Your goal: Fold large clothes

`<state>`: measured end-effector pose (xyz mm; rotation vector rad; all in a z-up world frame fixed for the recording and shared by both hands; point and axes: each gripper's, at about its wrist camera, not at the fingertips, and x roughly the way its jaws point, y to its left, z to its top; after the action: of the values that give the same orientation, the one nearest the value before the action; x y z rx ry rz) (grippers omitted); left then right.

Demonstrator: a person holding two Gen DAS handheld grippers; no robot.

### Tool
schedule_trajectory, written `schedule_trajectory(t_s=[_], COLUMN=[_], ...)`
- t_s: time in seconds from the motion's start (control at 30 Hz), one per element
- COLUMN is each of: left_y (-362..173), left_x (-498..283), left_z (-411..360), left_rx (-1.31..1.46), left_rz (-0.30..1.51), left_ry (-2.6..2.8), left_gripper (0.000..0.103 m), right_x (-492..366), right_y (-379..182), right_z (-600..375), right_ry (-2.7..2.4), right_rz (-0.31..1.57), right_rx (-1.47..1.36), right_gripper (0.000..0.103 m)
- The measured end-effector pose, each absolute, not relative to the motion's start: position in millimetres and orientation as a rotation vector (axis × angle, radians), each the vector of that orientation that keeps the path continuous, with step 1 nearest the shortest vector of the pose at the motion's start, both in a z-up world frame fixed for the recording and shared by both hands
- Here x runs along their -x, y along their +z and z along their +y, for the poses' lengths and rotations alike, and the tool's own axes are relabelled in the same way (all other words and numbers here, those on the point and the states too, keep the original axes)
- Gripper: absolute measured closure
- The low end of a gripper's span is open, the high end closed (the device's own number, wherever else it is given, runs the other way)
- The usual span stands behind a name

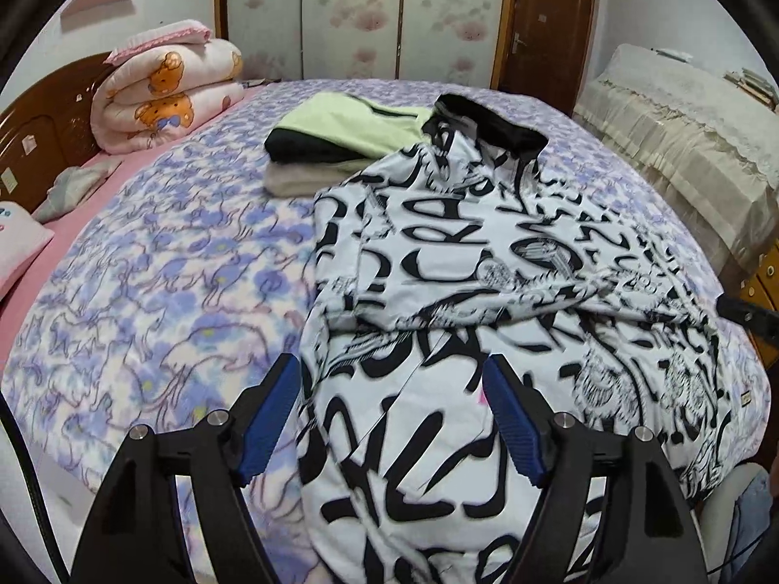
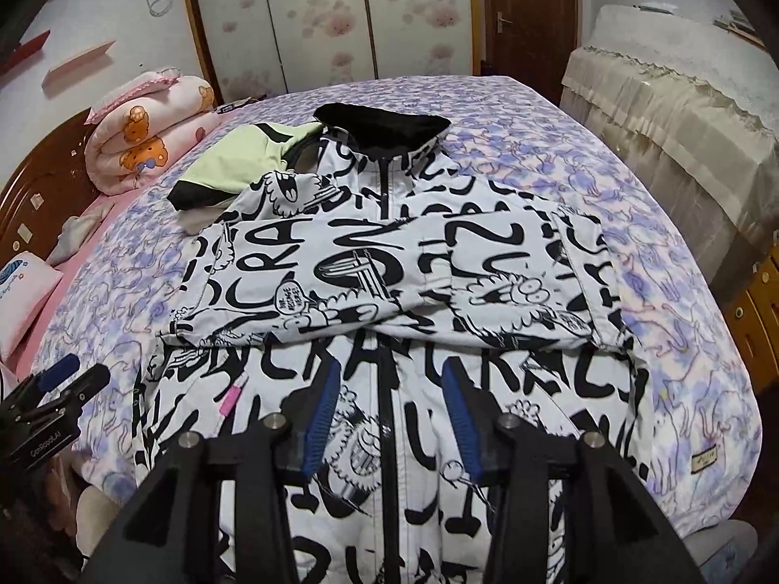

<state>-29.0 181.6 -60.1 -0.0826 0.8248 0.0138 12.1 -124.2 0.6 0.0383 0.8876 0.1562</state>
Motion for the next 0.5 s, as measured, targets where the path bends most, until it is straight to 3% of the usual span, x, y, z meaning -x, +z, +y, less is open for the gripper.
schedule_trajectory(t_s=[0.2, 0.5], left_y=[-75, -101], left_x=[47, 67], left_z=[190, 207], left_rx=[0.100, 0.188], left_rz=[0.878, 1.001], left_ry=[0.002, -0.100], left_gripper=[0.027, 0.027], right_x=[5, 34], right_y=[-2, -13], right_z=[-144, -183], right_ry=[0.153, 0.214], right_rz=[0.903, 1.011], right_rx=[-0.027, -0.034], right_gripper=[0.059, 0.043])
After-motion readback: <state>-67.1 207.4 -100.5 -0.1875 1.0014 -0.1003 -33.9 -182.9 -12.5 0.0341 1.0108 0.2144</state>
